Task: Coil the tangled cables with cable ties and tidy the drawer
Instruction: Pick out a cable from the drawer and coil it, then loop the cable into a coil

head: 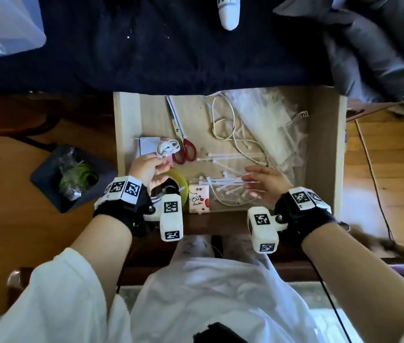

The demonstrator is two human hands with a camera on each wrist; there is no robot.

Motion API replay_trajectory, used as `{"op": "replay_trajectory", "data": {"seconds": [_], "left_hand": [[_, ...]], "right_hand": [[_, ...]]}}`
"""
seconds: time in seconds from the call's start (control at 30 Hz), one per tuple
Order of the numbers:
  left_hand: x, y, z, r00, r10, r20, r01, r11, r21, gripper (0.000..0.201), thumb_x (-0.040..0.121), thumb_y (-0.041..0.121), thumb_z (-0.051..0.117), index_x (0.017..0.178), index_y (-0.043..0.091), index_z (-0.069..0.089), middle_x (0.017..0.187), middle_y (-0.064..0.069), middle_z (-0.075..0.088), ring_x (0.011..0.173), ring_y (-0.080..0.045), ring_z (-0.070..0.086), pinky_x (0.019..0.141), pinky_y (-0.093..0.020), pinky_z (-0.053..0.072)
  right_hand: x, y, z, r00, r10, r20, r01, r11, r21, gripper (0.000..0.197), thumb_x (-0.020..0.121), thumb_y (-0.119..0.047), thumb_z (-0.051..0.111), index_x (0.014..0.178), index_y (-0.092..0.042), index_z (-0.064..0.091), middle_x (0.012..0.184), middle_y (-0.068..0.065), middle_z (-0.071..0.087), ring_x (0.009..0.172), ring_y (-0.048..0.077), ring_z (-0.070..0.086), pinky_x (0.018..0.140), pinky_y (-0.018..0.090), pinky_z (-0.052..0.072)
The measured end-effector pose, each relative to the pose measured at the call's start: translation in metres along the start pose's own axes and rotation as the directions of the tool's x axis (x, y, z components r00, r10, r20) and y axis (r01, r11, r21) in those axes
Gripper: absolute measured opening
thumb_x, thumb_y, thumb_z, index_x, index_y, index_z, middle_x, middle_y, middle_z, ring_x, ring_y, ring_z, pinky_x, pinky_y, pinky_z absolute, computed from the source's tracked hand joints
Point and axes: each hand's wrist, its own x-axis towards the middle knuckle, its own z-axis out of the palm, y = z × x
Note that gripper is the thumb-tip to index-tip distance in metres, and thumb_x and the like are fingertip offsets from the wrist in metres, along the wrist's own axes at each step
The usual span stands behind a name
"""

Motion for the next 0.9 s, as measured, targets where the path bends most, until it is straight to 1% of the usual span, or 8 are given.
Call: {"op": "replay_trajectory", "data": {"seconds": [0.07, 0.2, 0.33, 0.6, 0.67, 0.73, 0.8, 0.9], "left_hand": [[-0.001, -0.005, -0.001, 1.000, 0.014, 0.008, -0.014, 1.000, 0.022, 0.024, 0.098, 0.005, 0.041, 0.086, 0.019, 0.057, 0.053, 0.009, 0.066, 0.050, -0.001, 0.061, 0.057, -0.020, 0.041], [-0.009, -0.016, -0.003, 0.998, 0.059, -0.009, -0.059, 0.997, 0.055, 0.023, 0.097, 0.005, 0.043, 0.082, 0.020, 0.054, 0.053, 0.010, 0.067, 0.046, -0.001, 0.061, 0.057, -0.021, 0.040], [-0.017, -0.027, 0.011, 0.995, 0.062, 0.074, -0.071, 0.990, 0.122, 0.025, 0.097, 0.005, 0.040, 0.080, 0.018, 0.053, 0.053, 0.010, 0.066, 0.046, 0.000, 0.060, 0.055, -0.019, 0.039], [-0.002, -0.035, 0.071, 0.975, 0.027, 0.221, -0.082, 0.966, 0.245, 0.026, 0.096, 0.000, 0.041, 0.080, 0.015, 0.055, 0.053, 0.008, 0.066, 0.047, -0.001, 0.060, 0.046, -0.017, 0.040], [0.007, -0.032, 0.093, 0.971, 0.039, 0.234, -0.108, 0.952, 0.287, 0.024, 0.094, 0.000, 0.044, 0.080, 0.015, 0.057, 0.065, 0.005, 0.067, 0.057, -0.005, 0.061, 0.044, -0.016, 0.042], [0.019, -0.029, 0.112, 0.972, 0.070, 0.223, -0.144, 0.930, 0.338, 0.017, 0.092, 0.001, 0.050, 0.096, 0.013, 0.060, 0.095, -0.002, 0.063, 0.078, -0.012, 0.059, 0.052, -0.018, 0.047], [0.036, -0.025, 0.124, 0.961, 0.147, 0.235, -0.238, 0.873, 0.426, 0.035, 0.089, 0.003, 0.054, 0.122, 0.017, 0.055, 0.124, -0.001, 0.053, 0.101, -0.019, 0.057, 0.071, -0.028, 0.050], [0.051, -0.015, 0.140, 0.930, 0.199, 0.310, -0.341, 0.784, 0.518, 0.052, 0.087, 0.001, 0.055, 0.135, 0.018, 0.045, 0.140, -0.002, 0.045, 0.124, -0.023, 0.048, 0.101, -0.039, 0.041]], "right_hand": [[0.000, -0.001, -0.014, 0.999, -0.014, -0.038, 0.018, 0.994, 0.104, 0.021, 0.094, 0.000, 0.044, 0.085, -0.014, 0.058, 0.056, -0.002, 0.066, 0.043, 0.007, 0.061, 0.041, 0.013, 0.042], [-0.005, 0.000, -0.040, 0.996, -0.040, -0.080, 0.058, 0.971, 0.231, 0.022, 0.095, -0.002, 0.043, 0.086, -0.013, 0.059, 0.054, -0.003, 0.066, 0.046, 0.008, 0.061, 0.048, 0.017, 0.048], [-0.010, 0.007, -0.058, 0.993, -0.063, -0.100, 0.081, 0.978, 0.190, 0.020, 0.094, -0.004, 0.046, 0.087, -0.015, 0.062, 0.061, -0.002, 0.067, 0.052, 0.009, 0.063, 0.053, 0.019, 0.051], [-0.006, 0.013, -0.067, 0.994, -0.052, -0.094, 0.065, 0.988, 0.141, 0.014, 0.094, -0.004, 0.047, 0.094, -0.011, 0.059, 0.062, 0.000, 0.066, 0.050, 0.007, 0.061, 0.048, 0.016, 0.050], [0.003, 0.009, -0.061, 0.994, -0.034, -0.108, 0.047, 0.992, 0.120, 0.012, 0.094, -0.002, 0.047, 0.098, -0.010, 0.056, 0.067, 0.003, 0.061, 0.055, 0.010, 0.057, 0.048, 0.017, 0.048], [0.013, 0.004, -0.053, 0.992, -0.018, -0.123, 0.026, 0.998, 0.064, 0.014, 0.093, -0.002, 0.048, 0.104, -0.010, 0.051, 0.072, 0.004, 0.053, 0.061, 0.011, 0.050, 0.055, 0.020, 0.045], [0.025, -0.001, -0.047, 0.992, -0.015, -0.126, 0.015, 1.000, -0.007, 0.016, 0.092, -0.002, 0.050, 0.105, -0.012, 0.050, 0.073, 0.004, 0.051, 0.064, 0.011, 0.048, 0.060, 0.022, 0.042], [0.038, -0.004, -0.041, 0.992, -0.019, -0.127, 0.013, 0.999, -0.041, 0.015, 0.090, -0.002, 0.051, 0.099, -0.014, 0.055, 0.071, 0.003, 0.048, 0.064, 0.011, 0.047, 0.061, 0.022, 0.041]]}}
